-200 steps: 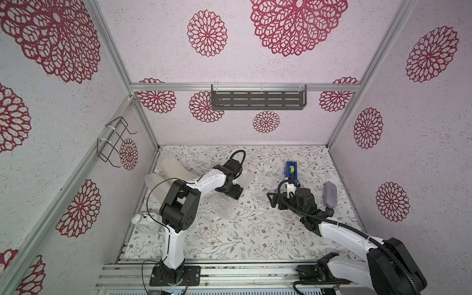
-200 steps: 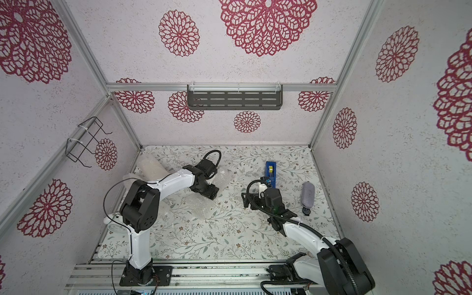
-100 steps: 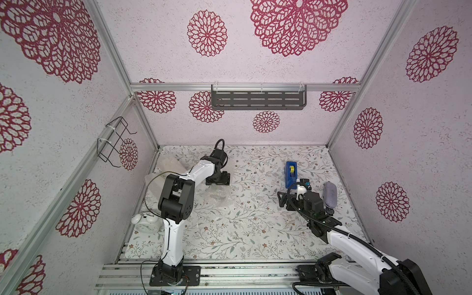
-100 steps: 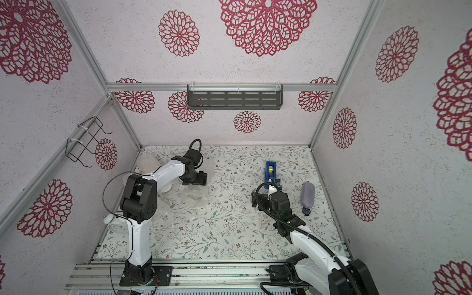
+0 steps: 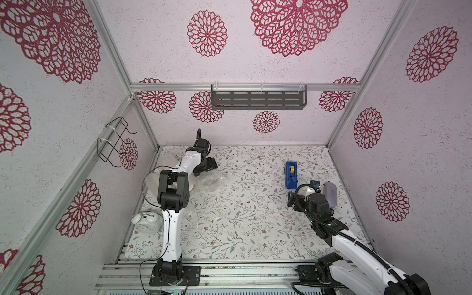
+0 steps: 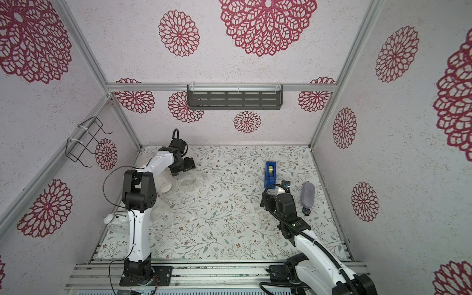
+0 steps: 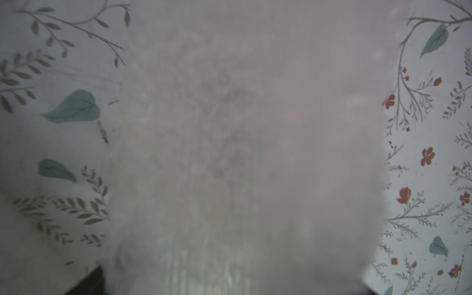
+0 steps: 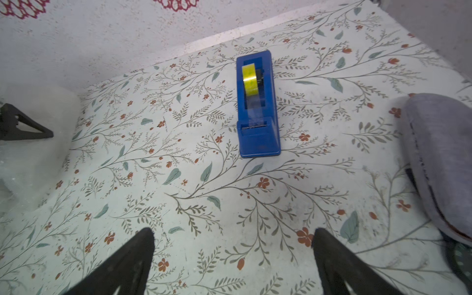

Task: Wrap vases in bubble wrap
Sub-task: Move the wrapped vase to the center of the board, then reset both arms

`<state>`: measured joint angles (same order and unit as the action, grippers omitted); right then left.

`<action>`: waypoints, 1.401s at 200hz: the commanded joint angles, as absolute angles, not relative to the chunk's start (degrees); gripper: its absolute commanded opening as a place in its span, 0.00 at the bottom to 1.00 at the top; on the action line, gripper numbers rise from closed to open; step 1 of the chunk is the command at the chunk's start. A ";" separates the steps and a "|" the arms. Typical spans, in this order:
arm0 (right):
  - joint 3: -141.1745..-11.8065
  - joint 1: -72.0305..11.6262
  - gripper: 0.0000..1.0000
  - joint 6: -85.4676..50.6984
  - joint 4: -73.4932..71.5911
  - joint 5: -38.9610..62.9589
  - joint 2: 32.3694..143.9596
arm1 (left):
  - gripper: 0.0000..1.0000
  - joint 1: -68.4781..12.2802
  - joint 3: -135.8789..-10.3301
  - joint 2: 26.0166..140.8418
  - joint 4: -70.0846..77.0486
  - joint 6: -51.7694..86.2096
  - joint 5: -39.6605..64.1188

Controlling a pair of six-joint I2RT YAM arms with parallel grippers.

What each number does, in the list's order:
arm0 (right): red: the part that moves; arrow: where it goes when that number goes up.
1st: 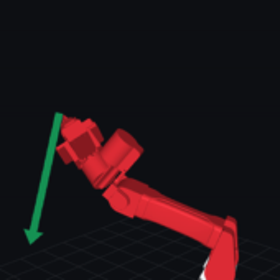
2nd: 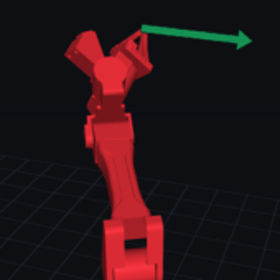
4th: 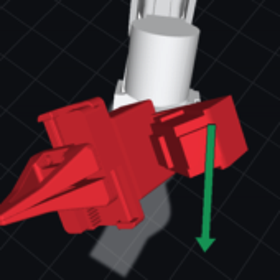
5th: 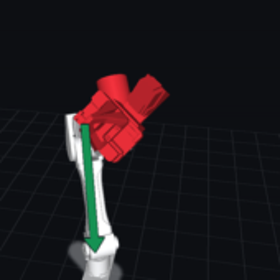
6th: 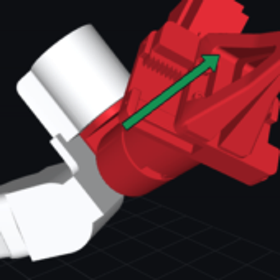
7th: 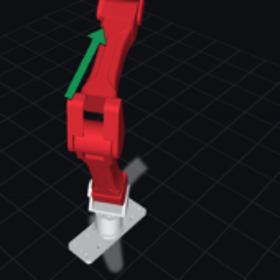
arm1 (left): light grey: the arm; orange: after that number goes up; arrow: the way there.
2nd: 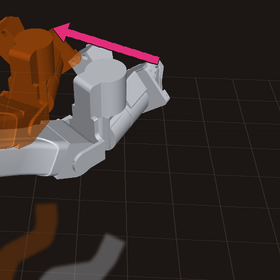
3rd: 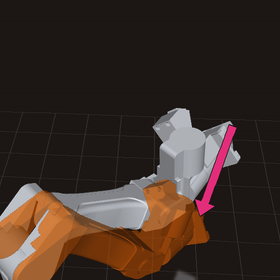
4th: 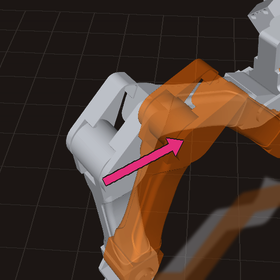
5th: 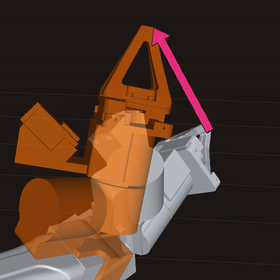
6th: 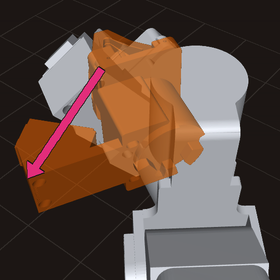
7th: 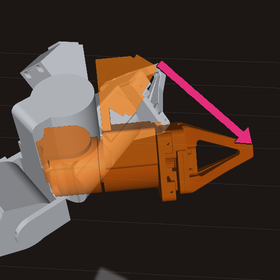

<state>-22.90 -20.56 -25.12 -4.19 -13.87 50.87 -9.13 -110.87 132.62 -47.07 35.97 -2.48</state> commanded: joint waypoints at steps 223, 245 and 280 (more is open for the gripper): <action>-15.88 -6.35 0.99 4.39 -59.68 -12.41 80.85 | 0.98 -6.27 -29.45 80.24 26.80 2.49 -31.78; -16.42 -4.10 0.99 2.28 -60.98 -10.54 83.15 | 0.98 -5.38 -27.78 81.12 33.26 0.42 -27.24; -15.64 -2.32 0.99 0.59 -64.83 -9.08 86.16 | 0.98 -3.87 -22.49 81.65 47.06 -2.11 -22.99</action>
<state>-15.40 -3.44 2.31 -58.33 -12.03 84.88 -5.13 -25.36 81.03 31.46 2.20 -27.55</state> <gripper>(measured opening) 0.988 0.977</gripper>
